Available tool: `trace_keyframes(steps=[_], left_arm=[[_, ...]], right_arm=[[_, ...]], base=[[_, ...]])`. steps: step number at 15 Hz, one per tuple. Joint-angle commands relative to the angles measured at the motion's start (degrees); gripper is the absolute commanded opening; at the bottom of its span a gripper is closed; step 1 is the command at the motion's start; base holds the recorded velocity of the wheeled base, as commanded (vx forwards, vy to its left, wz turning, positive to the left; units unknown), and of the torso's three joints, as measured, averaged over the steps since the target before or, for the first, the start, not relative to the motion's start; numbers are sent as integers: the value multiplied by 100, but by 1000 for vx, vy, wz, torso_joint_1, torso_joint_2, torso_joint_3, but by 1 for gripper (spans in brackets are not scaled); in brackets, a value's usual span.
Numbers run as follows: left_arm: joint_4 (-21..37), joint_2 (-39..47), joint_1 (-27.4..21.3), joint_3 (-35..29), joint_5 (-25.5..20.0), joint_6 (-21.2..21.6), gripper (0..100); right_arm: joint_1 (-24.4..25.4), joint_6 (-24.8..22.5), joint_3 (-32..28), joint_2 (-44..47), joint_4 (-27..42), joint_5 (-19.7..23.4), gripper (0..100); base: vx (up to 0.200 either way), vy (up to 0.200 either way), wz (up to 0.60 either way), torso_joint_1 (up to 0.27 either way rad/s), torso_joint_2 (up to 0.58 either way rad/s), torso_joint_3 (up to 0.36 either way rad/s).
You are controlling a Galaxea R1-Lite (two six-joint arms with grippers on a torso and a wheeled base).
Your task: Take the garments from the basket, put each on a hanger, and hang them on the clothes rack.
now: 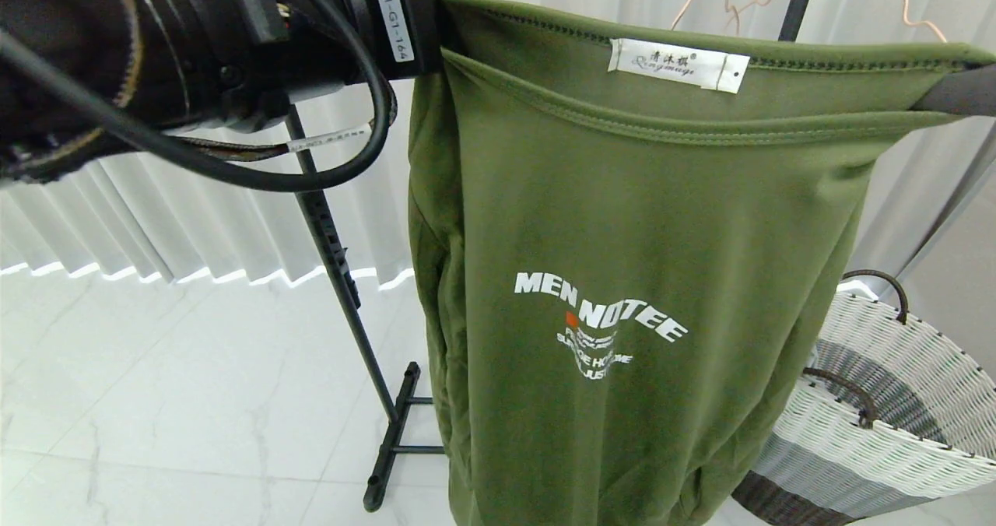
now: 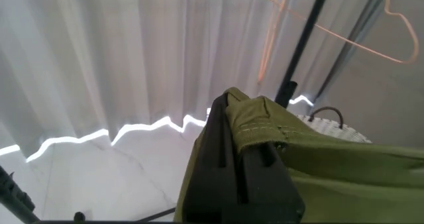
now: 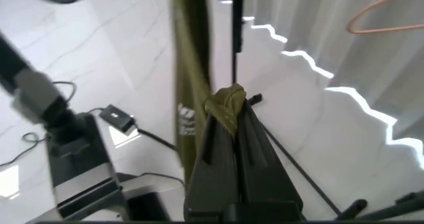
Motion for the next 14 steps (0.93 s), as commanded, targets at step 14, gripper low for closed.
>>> trace_keyframes(steps=[14], left_arm=[[1448, -381, 351, 40, -47, -294, 0]], right_arm=[[38, -1, 106, 1301, -2115, -1454, 0]], base=[[0, 0, 0, 0, 0, 0]])
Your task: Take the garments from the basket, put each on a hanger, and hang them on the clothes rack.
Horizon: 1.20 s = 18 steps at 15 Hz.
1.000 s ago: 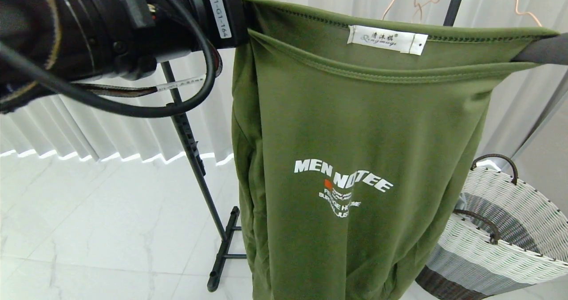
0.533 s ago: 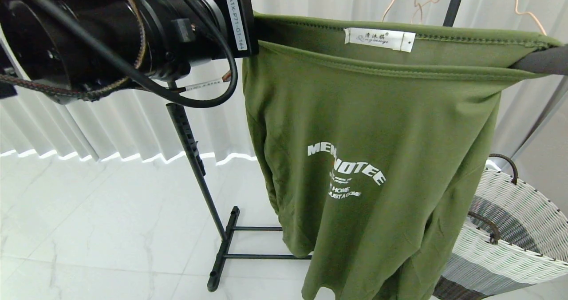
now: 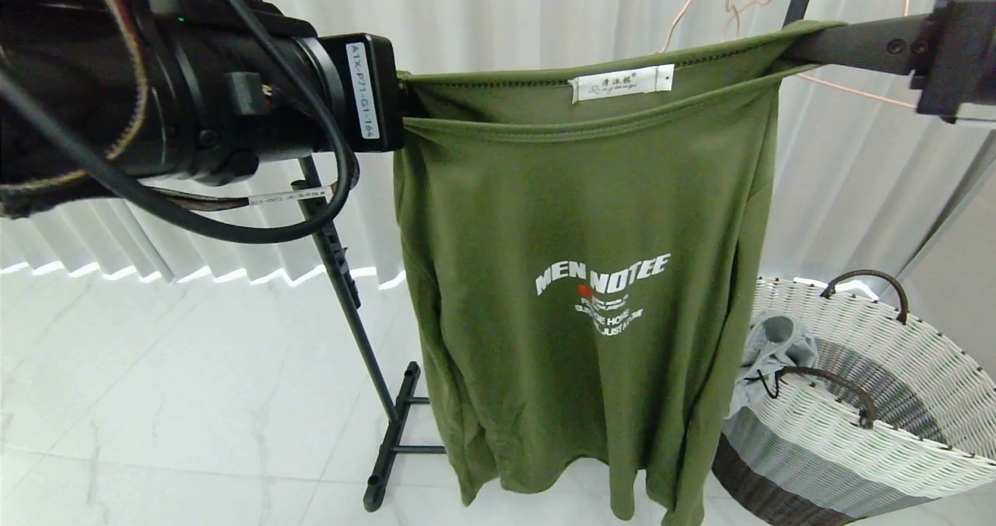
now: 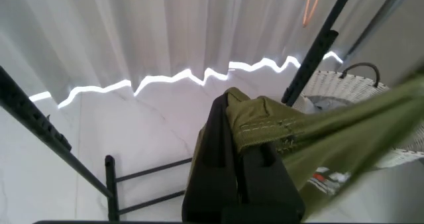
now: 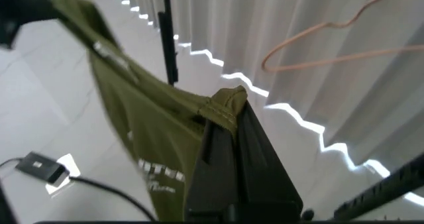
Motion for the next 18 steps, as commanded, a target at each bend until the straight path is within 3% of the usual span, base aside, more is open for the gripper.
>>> trace_keyframes(steps=[1, 4, 10, 12, 18], left_arm=[[112, -287, -51, 1, -12, -2, 0], [375, -612, -306, 10, -47, -11, 0], [437, -885, -596, 308, -118, -2, 0], [402, -595, -544, 36, -267, 25, 0], [402, 592, -130, -1353, -241, 42, 0]], right_arm=[[22, 3, -41, 523, -307, -9, 0], [40, 3, -41, 708, -781, -9, 0], [14, 3, -24, 638, -764, -80, 0], [-101, 3, -24, 471, -588, -343, 0], [-417, 12, 20, -118, -43, -343, 0]], base=[[0, 0, 0, 0, 0, 0], [0, 0, 0, 0, 0, 0], [0, 0, 0, 0, 0, 0], [0, 0, 0, 0, 0, 0], [0, 0, 0, 0, 0, 0]])
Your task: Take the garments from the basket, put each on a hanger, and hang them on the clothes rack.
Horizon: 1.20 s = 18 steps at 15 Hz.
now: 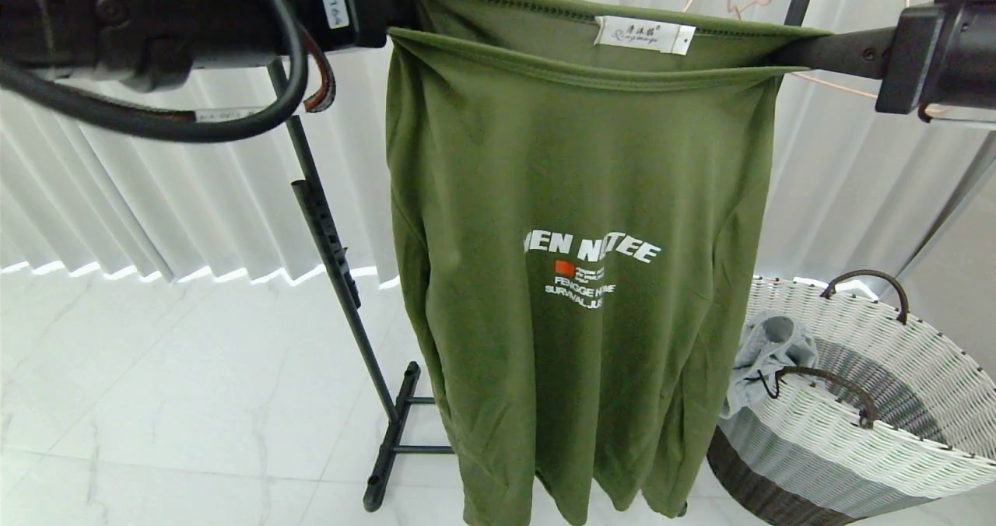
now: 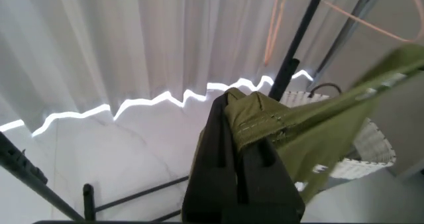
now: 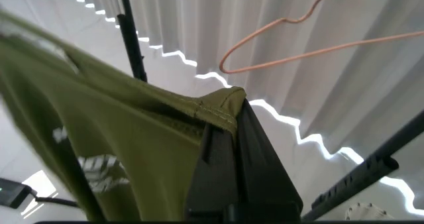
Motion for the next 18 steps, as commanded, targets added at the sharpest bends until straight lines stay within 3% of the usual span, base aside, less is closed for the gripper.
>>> trace_keyframes(steps=[1, 3, 18], left_arm=[[8, 497, 116, -282, 10, 1, 0], [8, 480, 116, -44, 10, 1, 0], [8, 365, 116, 26, 2, -17, 0]], right_arm=[[-52, 5, 62, -285, 54, 5, 0], [-44, -4, 168, -320, 54, 5, 0], [-44, -4, 212, -294, 80, -4, 0]], base=[[0, 0, 0, 0, 0, 0], [0, 0, 0, 0, 0, 0], [0, 0, 0, 0, 0, 0]])
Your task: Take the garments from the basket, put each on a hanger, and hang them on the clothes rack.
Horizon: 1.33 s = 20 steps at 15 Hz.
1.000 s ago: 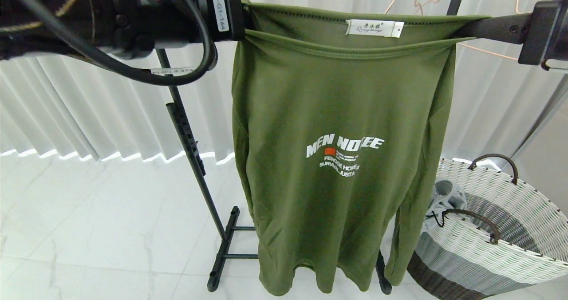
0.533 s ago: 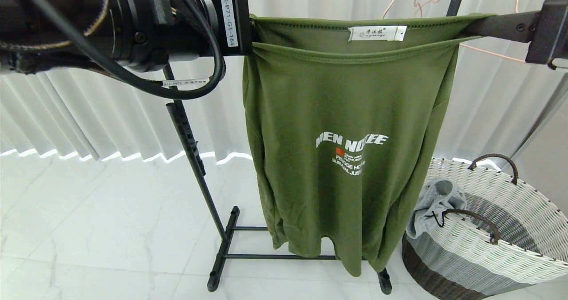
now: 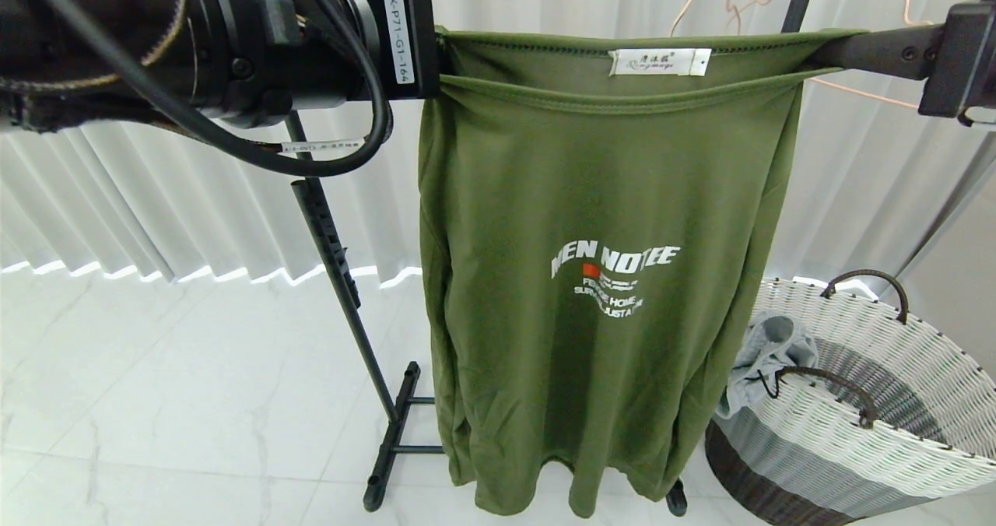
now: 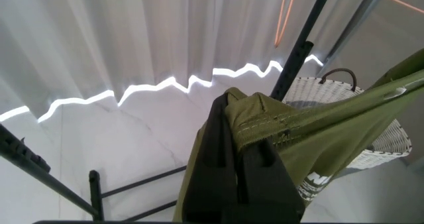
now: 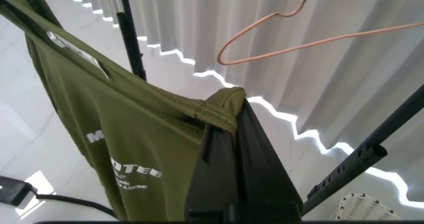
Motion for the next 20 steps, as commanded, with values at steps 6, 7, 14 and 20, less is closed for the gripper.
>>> trace_keyframes(steps=[6, 7, 14, 20], left_arm=[[-1, -10, -2, 26, 10, 3, 0], [-1, -10, -2, 53, 10, -6, 0], [-1, -195, -2, 387, 10, -6, 0], [-1, -204, -2, 387, 2, -6, 0]], right_arm=[[3, -1, 21, -5, 6, -7, 0], [3, -1, 38, -5, 6, -7, 0], [11, -19, 293, -110, -11, 1, 0], [20, -10, 293, -101, -11, 1, 0]], base=[[0, 0, 0, 0, 0, 0], [0, 0, 0, 0, 0, 0], [0, 0, 0, 0, 0, 0], [0, 0, 0, 0, 0, 0]])
